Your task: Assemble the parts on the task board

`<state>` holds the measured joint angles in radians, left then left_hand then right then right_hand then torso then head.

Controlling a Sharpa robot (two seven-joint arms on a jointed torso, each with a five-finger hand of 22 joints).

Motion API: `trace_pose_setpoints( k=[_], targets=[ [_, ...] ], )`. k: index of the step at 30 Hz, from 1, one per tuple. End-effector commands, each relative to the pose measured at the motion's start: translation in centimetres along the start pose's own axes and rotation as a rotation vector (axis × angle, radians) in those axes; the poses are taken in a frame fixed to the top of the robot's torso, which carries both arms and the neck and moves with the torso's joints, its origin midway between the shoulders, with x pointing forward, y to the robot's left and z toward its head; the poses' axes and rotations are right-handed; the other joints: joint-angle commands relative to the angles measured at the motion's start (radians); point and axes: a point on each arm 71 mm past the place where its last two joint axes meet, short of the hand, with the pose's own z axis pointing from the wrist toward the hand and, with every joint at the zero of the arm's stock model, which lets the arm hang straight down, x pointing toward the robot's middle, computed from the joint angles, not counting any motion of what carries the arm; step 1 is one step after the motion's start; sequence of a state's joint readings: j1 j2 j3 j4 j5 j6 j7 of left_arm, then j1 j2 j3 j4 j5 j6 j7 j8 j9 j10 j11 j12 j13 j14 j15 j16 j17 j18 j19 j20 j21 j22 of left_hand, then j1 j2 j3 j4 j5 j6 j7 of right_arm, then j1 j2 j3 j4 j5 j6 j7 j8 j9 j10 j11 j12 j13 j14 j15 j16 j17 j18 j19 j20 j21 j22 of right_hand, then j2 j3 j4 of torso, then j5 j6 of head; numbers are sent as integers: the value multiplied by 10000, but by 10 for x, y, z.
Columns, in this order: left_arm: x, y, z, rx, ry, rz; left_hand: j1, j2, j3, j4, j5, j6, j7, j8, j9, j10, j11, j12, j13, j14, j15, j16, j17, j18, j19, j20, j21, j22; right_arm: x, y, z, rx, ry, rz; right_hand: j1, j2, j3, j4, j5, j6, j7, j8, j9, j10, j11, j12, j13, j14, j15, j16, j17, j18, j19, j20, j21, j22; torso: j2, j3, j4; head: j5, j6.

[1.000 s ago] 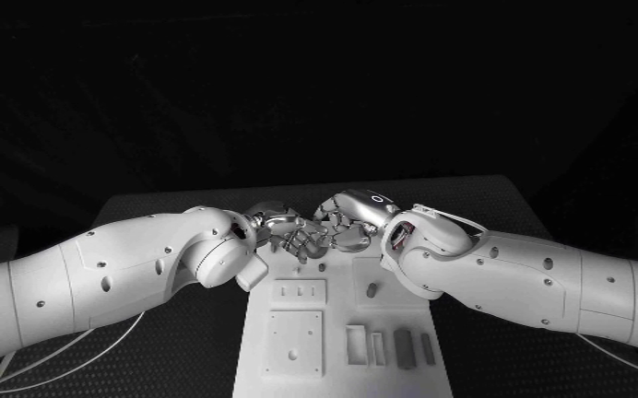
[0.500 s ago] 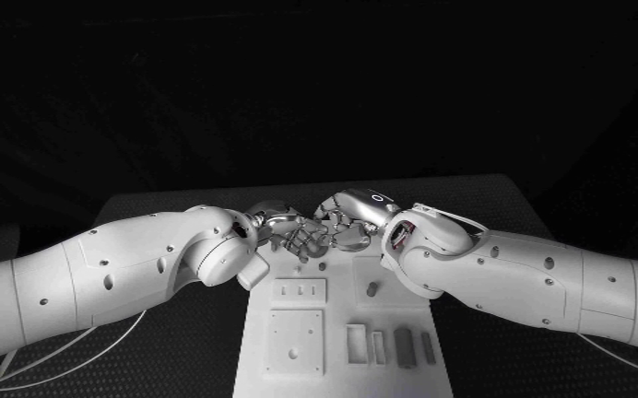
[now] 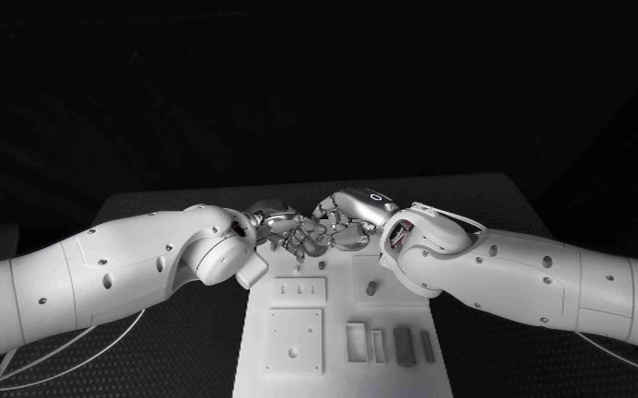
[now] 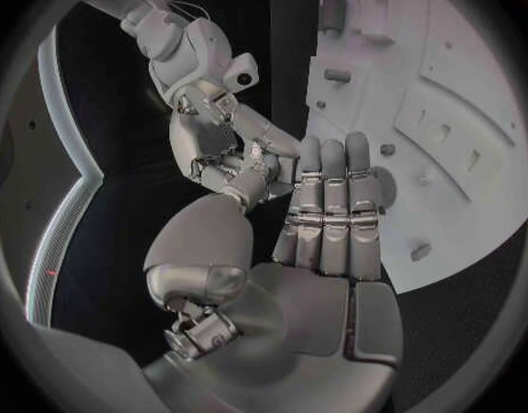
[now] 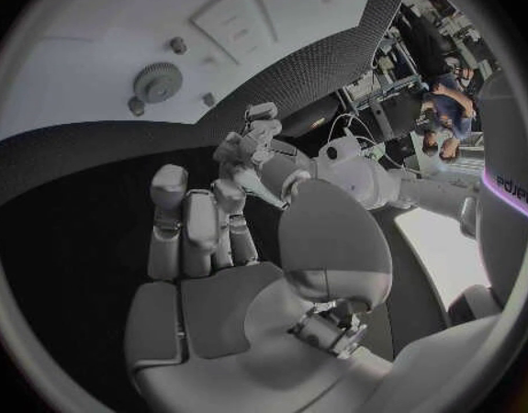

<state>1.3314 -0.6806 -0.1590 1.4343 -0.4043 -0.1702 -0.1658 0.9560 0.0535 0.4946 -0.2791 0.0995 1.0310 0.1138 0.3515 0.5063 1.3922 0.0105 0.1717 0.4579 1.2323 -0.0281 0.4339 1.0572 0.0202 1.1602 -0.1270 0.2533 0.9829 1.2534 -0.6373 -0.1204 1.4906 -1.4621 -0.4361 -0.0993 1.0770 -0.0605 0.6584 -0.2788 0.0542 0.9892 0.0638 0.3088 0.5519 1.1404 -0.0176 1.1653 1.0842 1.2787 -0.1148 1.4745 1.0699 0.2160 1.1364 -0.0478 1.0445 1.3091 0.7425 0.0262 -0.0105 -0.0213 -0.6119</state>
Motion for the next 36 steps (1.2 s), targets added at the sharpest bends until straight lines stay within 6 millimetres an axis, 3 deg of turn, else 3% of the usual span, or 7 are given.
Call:
trace_pose_setpoints(
  k=[1, 14, 17, 24, 29, 36],
  targets=[
    [6, -8, 0, 403, 344, -15, 13, 129, 32, -44, 26, 337, -232, 45, 92, 41, -46, 116, 152, 50, -34, 108, 93, 142, 90, -13, 77, 121, 6, 3, 0, -183, 365, -80, -43, 97, 46, -4, 28, 621, 225, 218, 332, 40, -50, -37, 13, 29, -70, 22, -12, 457, 27, -63, 38, 110, 3, -8, 12, -2, -22],
    [5, -7, 1, 417, 248, 87, 20, 256, 74, -58, -26, 456, -314, 114, 520, -85, -148, 648, 779, 65, -143, 532, 366, 134, 181, -127, 259, 619, 7, 2, -1, -163, 528, -2, -70, 50, 44, -21, 27, 604, 228, 203, 336, 27, -46, -50, 17, -13, -71, 0, -78, 458, 24, -63, 30, 106, 3, -8, 1, 0, -43],
    [4, -6, 1, 429, 166, 129, 12, 309, 62, -63, -107, 464, -331, 134, 669, -138, -173, 809, 944, 55, -171, 664, 429, 134, 199, -155, 304, 755, 7, 1, -1, -110, 559, 114, -133, -167, 54, 6, 31, 402, 275, 65, 293, -63, -2, -138, -5, -134, -60, -59, -218, 458, -7, -48, -2, 96, 3, -6, 1, 4, -49],
    [1, -5, 0, 415, 84, 173, 17, 366, 51, -73, -182, 474, -365, 172, 988, -267, -216, 1139, 1250, 6, -218, 951, 517, 137, 216, -206, 396, 1037, 7, -1, -2, -76, 615, 182, -235, -980, 36, 9, 24, -586, 657, -555, 49, -545, 352, -421, -72, -966, 260, -405, -1019, 458, -289, 65, -207, 46, 3, -2, -3, 12, -67],
    [0, -4, 0, 381, 58, 202, 20, 379, 51, -75, -223, 462, -369, 164, 1089, -320, -223, 1232, 1334, -22, -226, 1028, 525, 136, 205, -215, 412, 1127, 5, -4, -4, -10, 506, 244, -266, -1170, -74, 70, 25, -916, 790, -749, -31, -742, 475, -449, -64, -1125, 378, -455, -1012, 458, -393, 168, -286, 28, 0, 7, -6, 19, -60],
    [-3, -2, 0, 316, 30, 253, 23, 389, 52, -77, -246, 467, -375, 162, 1162, -350, -231, 1300, 1393, -33, -233, 1085, 528, 138, 206, -222, 424, 1190, 2, -10, -10, -21, 357, 758, -271, -1270, -117, 181, 25, -1130, 880, -876, -100, -857, 564, -456, -73, -1212, 463, -467, -1003, 458, -437, 226, -328, 19, 6, 9, -5, 41, -51]
  ],
)
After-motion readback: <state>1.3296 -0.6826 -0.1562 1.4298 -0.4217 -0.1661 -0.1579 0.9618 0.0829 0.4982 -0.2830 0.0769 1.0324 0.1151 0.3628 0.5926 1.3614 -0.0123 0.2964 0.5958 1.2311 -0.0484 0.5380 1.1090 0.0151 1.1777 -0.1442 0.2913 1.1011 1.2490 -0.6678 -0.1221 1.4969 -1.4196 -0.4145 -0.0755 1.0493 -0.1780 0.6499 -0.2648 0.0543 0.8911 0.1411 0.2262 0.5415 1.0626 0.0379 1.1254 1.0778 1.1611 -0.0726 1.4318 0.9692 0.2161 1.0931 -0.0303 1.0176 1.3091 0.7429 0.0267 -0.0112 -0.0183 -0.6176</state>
